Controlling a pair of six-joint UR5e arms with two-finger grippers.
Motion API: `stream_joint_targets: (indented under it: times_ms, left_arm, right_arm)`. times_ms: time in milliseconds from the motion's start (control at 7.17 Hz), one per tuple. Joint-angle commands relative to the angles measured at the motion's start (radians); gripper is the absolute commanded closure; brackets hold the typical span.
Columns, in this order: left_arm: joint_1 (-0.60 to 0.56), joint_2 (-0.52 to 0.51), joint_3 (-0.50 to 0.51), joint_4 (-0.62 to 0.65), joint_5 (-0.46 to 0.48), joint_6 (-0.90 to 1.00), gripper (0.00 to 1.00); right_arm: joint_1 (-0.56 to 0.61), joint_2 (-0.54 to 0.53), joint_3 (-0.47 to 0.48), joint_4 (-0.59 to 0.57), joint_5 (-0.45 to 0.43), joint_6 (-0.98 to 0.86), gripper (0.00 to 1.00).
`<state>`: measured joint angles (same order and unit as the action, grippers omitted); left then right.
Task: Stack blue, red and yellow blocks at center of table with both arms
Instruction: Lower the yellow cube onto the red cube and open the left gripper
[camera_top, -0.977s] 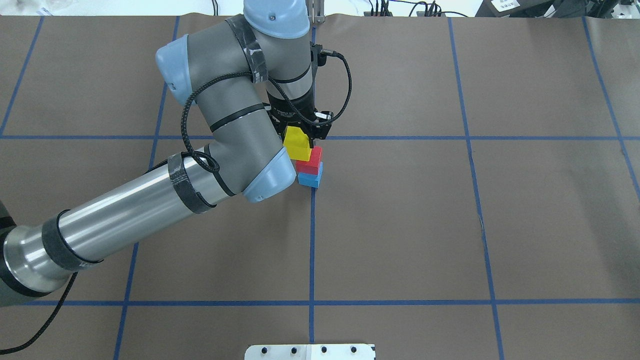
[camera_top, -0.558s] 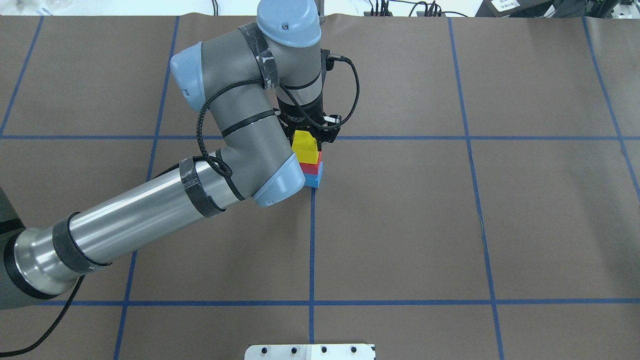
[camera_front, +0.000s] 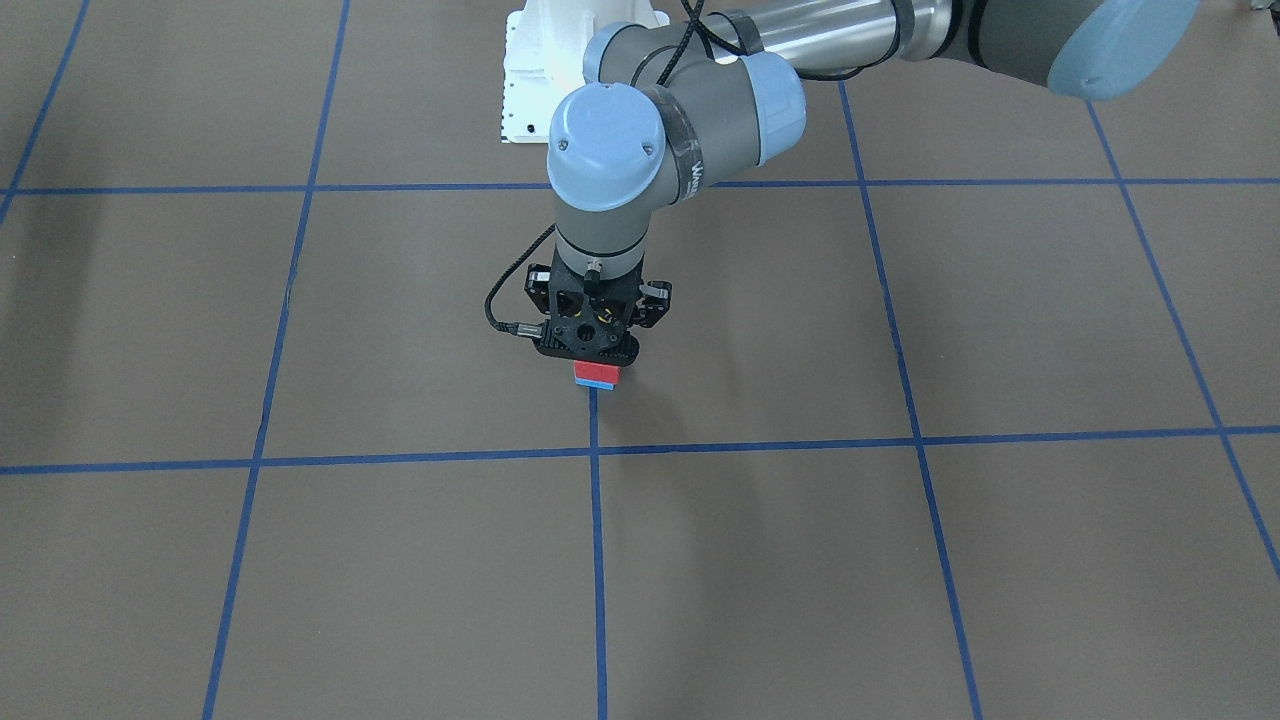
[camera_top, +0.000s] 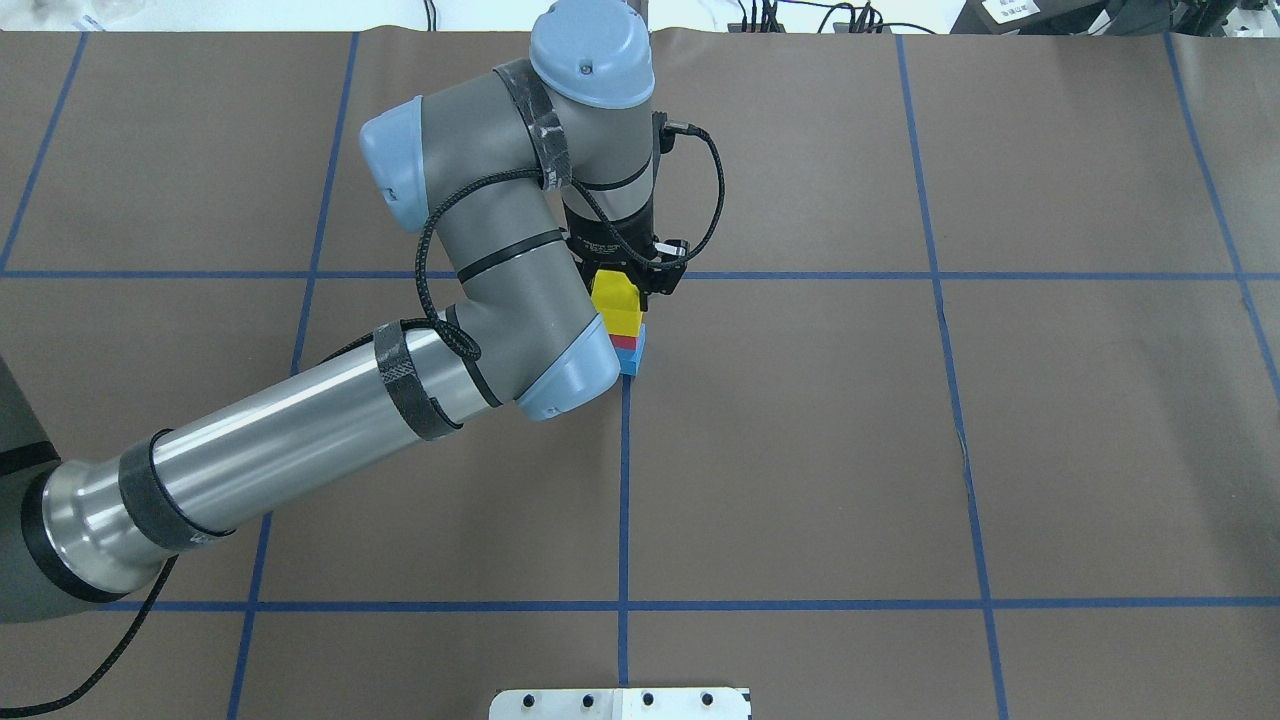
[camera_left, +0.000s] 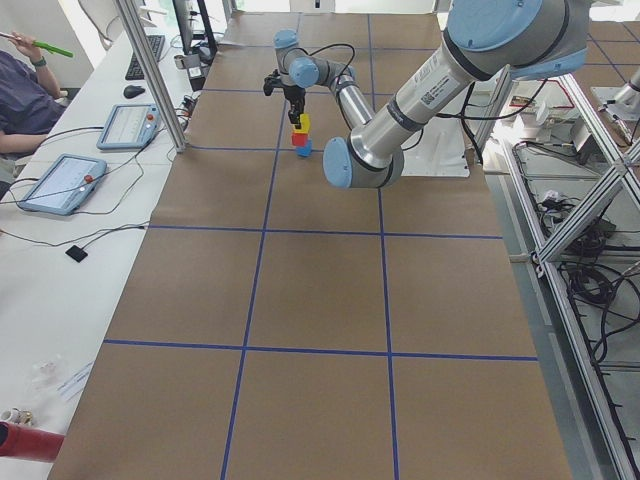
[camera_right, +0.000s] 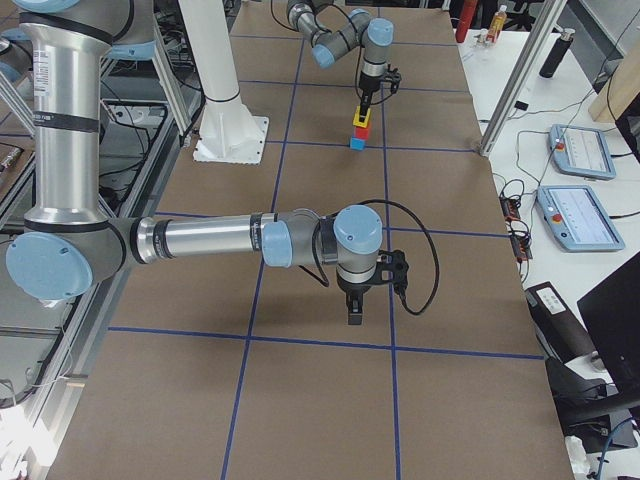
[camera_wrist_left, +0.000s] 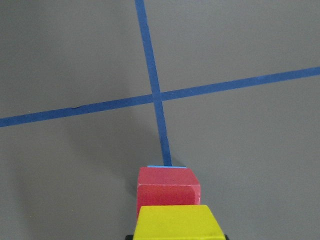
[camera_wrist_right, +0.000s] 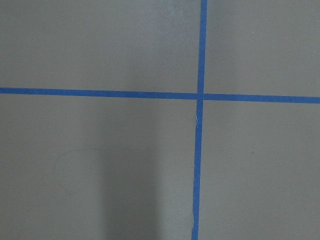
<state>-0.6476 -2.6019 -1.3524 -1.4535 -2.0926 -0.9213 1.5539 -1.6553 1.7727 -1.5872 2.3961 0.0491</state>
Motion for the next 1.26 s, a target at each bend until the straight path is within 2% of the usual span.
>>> stream_joint_targets:
  times_ms: [0, 140, 279, 419, 558, 977, 1116]
  left_arm:
    - [0.0, 0.0, 0.012, -0.018, 0.0, -0.001, 1.0]
    - [0.0, 0.0, 0.015, -0.019, 0.0, 0.001, 0.97]
    - [0.0, 0.0, 0.016, -0.018, 0.0, 0.001, 0.57]
    - [0.0, 0.002, 0.018, -0.018, 0.0, 0.001, 0.04]
    - [0.003, 0.0, 0.016, -0.018, 0.014, -0.001, 0.0]
    - [0.006, 0.0, -0.004, -0.018, 0.029, 0.001, 0.0]
    - [-0.019, 0.002, -0.055, 0.001, 0.029, 0.001, 0.0]
  right_arm:
    - [0.0, 0.0, 0.002, -0.002, 0.0, 0.002, 0.0]
    - [0.0, 0.002, 0.002, -0.002, 0.0, 0.002, 0.0]
    - [0.0, 0.003, 0.002, -0.002, 0.0, 0.005, 0.0]
    - [0.0, 0.003, 0.002, -0.002, 0.0, 0.005, 0.0]
    - [0.0, 0.003, 0.002, -0.002, 0.0, 0.005, 0.0]
    - [0.0, 0.003, 0.002, 0.004, -0.002, -0.003, 0.0]
    - [0.0, 0.002, 0.014, 0.009, -0.003, -0.005, 0.0]
